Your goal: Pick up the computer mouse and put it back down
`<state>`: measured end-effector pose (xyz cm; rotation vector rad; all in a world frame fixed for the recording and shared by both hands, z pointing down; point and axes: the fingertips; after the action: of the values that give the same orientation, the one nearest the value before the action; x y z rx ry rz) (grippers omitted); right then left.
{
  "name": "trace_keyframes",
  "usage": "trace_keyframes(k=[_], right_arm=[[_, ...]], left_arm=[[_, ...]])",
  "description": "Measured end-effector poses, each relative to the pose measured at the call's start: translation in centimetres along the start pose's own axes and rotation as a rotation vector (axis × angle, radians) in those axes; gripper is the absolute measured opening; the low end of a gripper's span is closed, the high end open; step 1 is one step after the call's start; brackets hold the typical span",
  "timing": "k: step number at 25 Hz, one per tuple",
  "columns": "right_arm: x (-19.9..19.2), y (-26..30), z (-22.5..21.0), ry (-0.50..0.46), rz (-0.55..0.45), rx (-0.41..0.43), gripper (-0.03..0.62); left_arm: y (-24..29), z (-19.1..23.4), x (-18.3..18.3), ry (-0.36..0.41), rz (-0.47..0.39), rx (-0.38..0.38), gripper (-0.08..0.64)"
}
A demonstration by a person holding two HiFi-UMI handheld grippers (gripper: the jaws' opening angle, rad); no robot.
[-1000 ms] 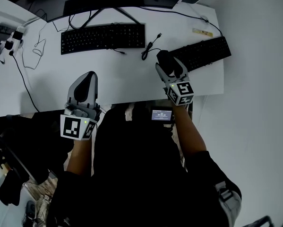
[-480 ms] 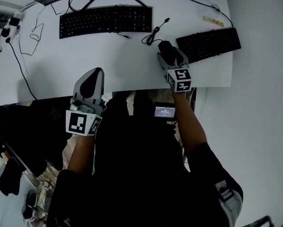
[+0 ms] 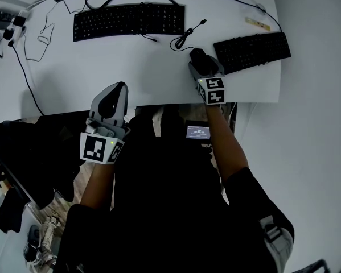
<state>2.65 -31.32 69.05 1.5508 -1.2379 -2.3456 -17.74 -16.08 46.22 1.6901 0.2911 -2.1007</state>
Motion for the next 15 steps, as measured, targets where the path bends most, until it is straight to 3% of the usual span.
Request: trace_keyframes(k=[8, 15], right_arm=[[-0.2, 0.2, 0.3, -0.019, 0.016, -0.002, 0.31], [3.6, -3.4, -1.6, 0.134, -0.138, -0.014, 0.313]], left_arm=[[-0.7, -0.9, 0.1, -0.001, -0.008, -0.01, -0.006], [-1.1, -1.4, 1.3, 0.021, -0.041, -0.03, -0.006]])
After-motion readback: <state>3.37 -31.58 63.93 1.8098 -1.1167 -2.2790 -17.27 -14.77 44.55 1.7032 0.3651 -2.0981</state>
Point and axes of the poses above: the fingertips, and each gripper's own axes: y forward along the fingers, z to its left, x out of its top, and after that the axes turned 14 degrees about -x, right-handed
